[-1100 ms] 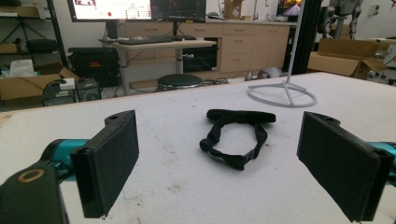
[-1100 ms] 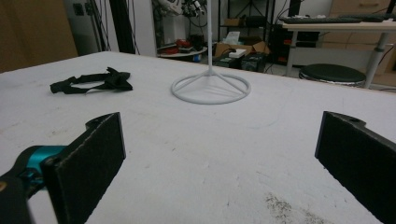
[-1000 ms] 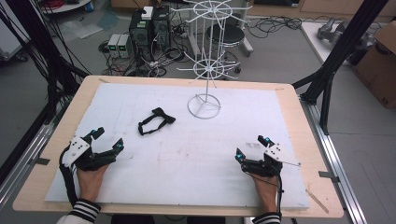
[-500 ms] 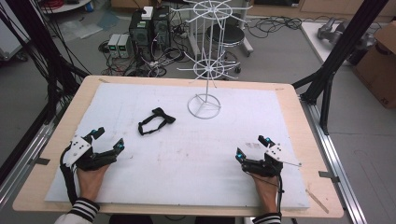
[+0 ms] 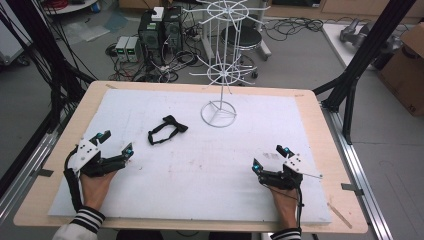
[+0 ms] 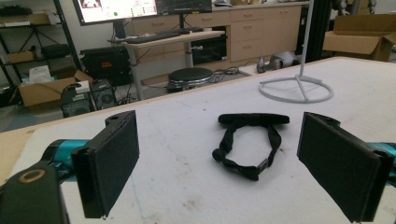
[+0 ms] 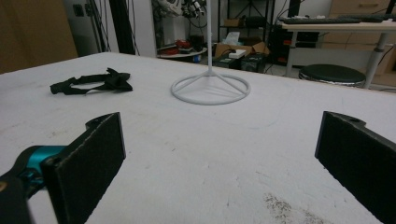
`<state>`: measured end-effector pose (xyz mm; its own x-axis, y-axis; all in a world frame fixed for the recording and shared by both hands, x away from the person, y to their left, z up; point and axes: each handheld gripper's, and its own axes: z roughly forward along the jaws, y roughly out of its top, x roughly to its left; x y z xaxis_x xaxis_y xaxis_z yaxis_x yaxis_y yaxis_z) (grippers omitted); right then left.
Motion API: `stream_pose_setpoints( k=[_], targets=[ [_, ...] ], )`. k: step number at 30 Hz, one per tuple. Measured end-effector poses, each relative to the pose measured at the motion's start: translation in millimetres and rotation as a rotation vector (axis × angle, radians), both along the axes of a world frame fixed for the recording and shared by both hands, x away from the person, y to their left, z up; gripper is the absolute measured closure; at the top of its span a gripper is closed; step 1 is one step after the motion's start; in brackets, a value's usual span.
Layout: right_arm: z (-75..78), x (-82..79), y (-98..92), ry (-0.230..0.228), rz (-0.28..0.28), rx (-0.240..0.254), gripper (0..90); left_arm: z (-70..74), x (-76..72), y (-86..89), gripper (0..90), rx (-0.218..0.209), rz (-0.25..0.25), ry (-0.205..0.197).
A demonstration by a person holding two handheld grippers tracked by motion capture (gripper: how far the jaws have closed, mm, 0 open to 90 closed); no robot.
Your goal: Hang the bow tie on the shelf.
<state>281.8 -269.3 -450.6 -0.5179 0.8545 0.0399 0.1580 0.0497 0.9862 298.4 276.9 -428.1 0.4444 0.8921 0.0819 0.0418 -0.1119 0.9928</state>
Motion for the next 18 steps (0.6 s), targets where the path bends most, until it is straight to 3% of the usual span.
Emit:
stream_pose_setpoints(
  k=[4,6,11,14,18],
  targets=[
    [0.1,-0.2,0.8,0.003,-0.003,-0.003,0.6,12.8,8.1,-0.9,13.3,0.008,-0.011,0.013],
    [0.2,-0.3,1.0,0.004,-0.003,-0.003,0.6,19.6,11.9,-2.7,13.3,0.029,0.008,0.018],
    [0.2,-0.2,0.9,0.005,-0.005,-0.003,0.6,34.0,24.1,-6.5,13.2,0.011,0.005,0.049],
    [0.2,0.3,2.0,0.005,-0.006,-0.014,0.6,39.9,33.8,-9.7,13.2,0.001,-0.012,0.084],
    [0.4,0.5,3.3,0.007,-0.006,-0.029,0.6,46.8,51.1,-16.2,13.1,0.007,-0.087,0.147]
  ],
)
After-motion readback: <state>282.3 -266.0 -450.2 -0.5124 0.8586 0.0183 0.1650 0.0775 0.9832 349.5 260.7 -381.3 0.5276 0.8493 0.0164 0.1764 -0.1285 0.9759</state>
